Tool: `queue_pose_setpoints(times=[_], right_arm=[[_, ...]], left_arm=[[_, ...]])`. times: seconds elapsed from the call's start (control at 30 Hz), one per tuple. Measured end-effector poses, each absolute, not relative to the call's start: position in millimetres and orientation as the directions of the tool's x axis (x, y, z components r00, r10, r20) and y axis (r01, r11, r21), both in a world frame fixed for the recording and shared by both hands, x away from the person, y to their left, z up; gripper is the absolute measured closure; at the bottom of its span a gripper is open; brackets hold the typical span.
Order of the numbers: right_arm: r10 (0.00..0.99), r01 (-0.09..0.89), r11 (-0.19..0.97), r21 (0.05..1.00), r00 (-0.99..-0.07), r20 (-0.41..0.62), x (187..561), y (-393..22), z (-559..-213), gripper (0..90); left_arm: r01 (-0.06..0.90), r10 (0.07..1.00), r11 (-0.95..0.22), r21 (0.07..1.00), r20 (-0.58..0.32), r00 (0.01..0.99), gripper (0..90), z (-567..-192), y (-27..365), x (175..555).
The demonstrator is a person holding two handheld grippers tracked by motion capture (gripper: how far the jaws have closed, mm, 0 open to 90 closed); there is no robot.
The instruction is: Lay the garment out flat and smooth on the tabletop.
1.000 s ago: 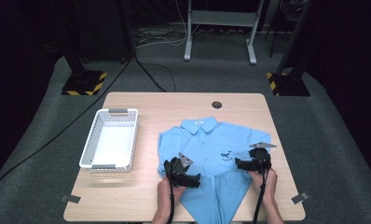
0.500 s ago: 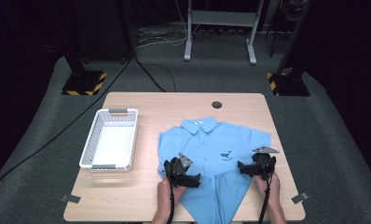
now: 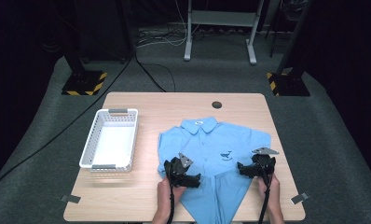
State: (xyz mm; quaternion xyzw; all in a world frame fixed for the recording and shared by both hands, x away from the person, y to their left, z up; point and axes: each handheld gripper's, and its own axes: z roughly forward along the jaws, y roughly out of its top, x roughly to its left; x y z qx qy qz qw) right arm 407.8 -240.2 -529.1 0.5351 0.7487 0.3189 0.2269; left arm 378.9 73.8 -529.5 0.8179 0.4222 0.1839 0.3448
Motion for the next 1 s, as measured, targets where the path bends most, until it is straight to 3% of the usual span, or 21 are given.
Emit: queue_pose_setpoints(times=[0.43,0.73,1.0], right_arm=[[0.939,0.655,0.236,0.718,-0.344,0.006,408.3,-243.3,-529.0,0.0],[0.923,0.642,0.265,0.719,-0.384,0.003,409.1,-240.1,-529.0,0.0],[0.918,0.637,0.277,0.72,-0.397,-0.001,409.7,-239.6,-529.1,0.0]], left_arm=[[0.567,0.825,-0.4,0.72,0.013,0.566,0.7,-529.6,73.0,377.2],[0.545,0.78,-0.442,0.713,0.005,0.625,0.0,-529.2,77.4,372.2],[0.541,0.806,-0.376,0.753,-0.022,0.591,0.1,-519.7,100.4,370.1]])
